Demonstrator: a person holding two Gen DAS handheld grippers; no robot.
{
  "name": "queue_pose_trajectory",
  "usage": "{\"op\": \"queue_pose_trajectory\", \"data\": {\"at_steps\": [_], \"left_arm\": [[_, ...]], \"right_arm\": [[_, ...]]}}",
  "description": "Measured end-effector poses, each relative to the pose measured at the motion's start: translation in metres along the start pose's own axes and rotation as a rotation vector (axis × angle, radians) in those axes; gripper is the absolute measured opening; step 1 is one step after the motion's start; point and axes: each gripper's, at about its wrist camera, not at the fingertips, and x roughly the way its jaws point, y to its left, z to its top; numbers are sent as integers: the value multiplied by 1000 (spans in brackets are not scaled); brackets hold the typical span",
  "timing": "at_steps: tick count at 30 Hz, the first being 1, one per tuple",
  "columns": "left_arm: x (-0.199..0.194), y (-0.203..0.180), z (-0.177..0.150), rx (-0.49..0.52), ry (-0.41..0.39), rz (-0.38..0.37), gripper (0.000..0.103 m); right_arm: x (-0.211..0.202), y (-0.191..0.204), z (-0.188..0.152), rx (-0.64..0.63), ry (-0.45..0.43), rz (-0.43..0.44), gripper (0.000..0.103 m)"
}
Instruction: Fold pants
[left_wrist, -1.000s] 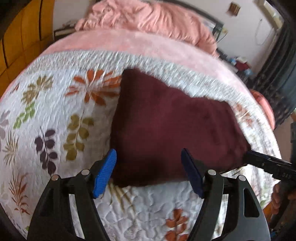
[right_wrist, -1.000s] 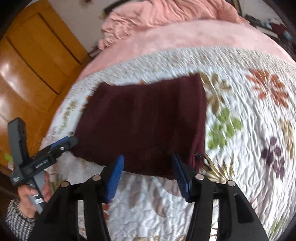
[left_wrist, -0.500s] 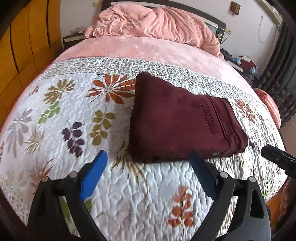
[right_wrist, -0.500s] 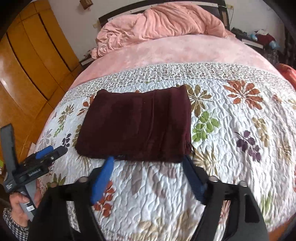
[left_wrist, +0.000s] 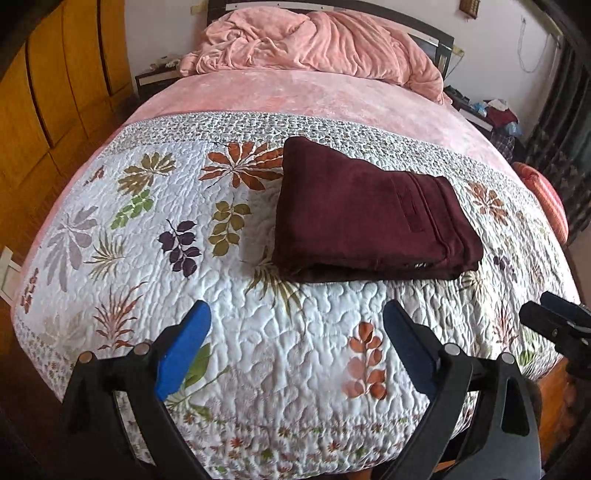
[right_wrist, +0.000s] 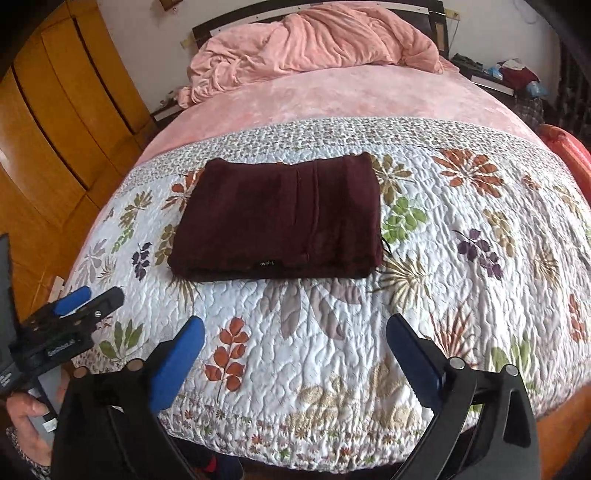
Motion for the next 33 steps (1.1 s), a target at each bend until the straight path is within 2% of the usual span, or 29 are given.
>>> {"op": "queue_pose_trajectory", "data": {"at_steps": [11,33], "left_arm": [[-3,10,-7,3,4,32,94],[-7,5,-7,27,-8,42,94]], "right_arm": [[-3,-6,-4,10,2,-51,99],[-2,1,-6,-10,9,-36,99]]}}
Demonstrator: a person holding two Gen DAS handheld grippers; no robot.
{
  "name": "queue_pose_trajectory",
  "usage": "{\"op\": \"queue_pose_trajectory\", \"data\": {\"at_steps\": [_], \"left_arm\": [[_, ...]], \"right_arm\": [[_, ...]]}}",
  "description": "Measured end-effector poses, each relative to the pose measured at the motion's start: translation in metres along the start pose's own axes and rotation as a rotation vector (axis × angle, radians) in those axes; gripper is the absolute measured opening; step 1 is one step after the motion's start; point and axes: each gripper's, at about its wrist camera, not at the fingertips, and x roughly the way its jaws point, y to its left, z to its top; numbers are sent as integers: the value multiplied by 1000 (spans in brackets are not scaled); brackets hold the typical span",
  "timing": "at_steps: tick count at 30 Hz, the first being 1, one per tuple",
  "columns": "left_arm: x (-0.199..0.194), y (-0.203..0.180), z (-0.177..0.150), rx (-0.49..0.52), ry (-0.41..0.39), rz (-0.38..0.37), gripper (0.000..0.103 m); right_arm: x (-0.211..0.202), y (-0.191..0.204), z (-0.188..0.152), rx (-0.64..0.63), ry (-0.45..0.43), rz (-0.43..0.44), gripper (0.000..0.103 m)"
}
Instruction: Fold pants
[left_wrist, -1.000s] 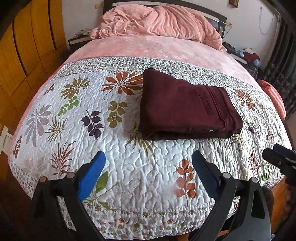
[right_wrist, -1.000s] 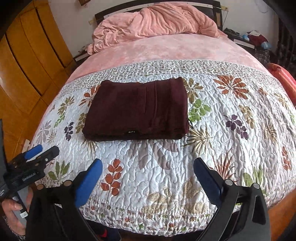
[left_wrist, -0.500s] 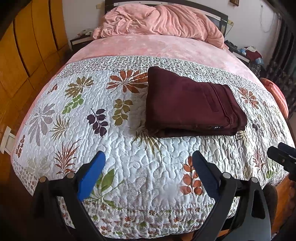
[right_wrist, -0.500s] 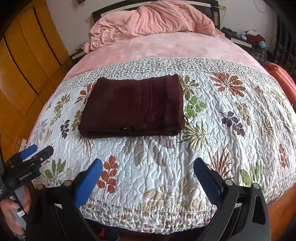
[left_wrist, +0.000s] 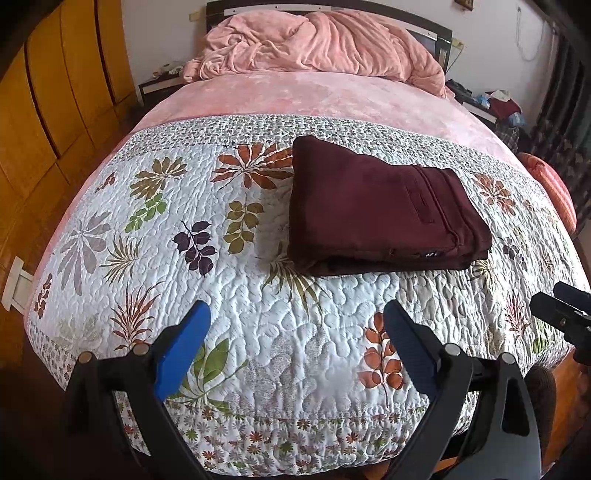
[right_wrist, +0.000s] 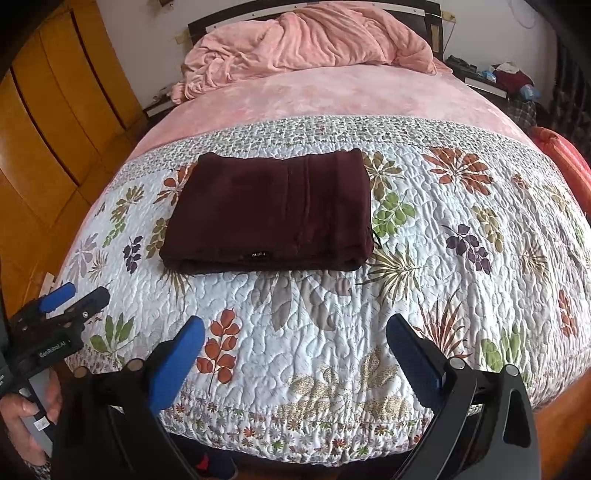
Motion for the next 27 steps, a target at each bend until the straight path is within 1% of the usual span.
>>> {"op": "queue_pose_trajectory", "data": {"at_steps": [27], "left_arm": [[0,-1,2,14,-3,3,94]], "right_arm": [[3,2,0,-5,13,6,99]]}}
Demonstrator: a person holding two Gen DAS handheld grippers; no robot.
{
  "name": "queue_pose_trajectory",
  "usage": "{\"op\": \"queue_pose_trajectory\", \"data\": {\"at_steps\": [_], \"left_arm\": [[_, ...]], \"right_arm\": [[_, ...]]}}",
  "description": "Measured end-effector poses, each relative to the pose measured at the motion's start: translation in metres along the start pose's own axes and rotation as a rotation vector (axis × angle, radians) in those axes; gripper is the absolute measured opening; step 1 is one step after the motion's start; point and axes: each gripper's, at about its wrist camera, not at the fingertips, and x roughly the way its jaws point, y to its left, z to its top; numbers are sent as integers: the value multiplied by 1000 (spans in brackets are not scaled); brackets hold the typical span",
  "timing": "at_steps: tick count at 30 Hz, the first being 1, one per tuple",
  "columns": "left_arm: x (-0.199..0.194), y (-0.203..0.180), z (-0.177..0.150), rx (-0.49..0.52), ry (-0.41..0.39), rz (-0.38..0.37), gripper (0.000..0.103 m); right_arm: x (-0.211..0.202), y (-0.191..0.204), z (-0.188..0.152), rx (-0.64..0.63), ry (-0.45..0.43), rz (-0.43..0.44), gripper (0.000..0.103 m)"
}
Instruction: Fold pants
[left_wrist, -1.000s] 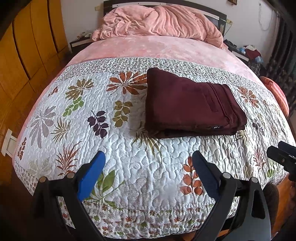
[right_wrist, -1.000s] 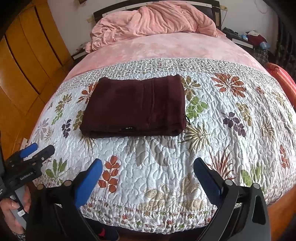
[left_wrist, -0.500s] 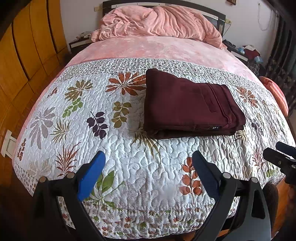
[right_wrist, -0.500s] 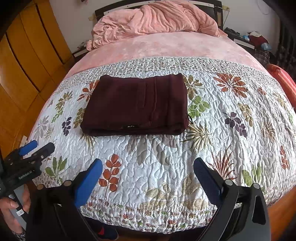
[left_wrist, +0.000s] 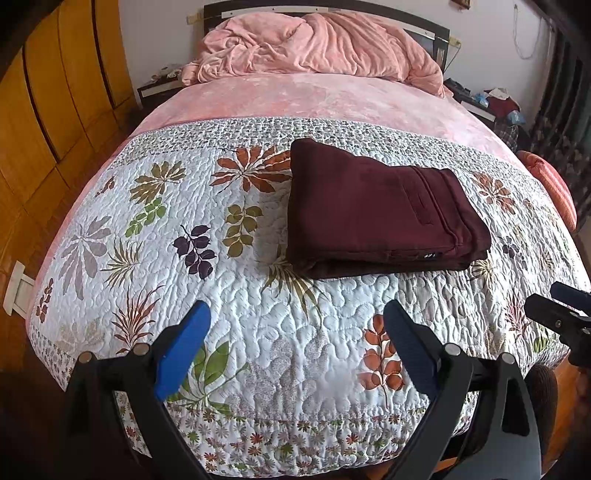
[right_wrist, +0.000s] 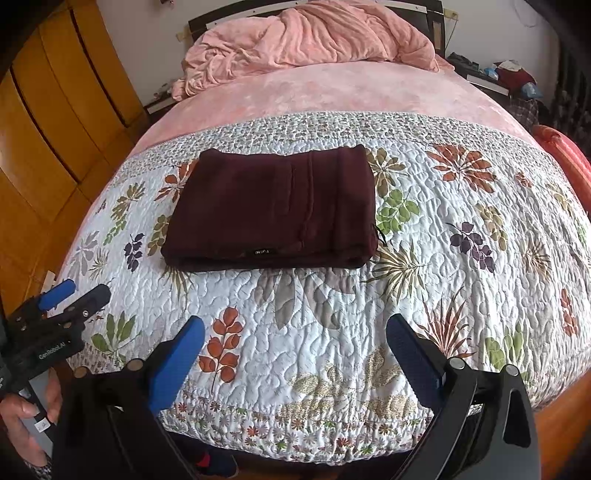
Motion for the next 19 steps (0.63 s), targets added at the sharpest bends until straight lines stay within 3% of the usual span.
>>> {"op": "queue_pose_trajectory", "data": {"at_steps": [19], "left_arm": [[-2,0,1,14,-3,7,94]], "right_arm": [[0,-1,0,9,1,5,99]]}}
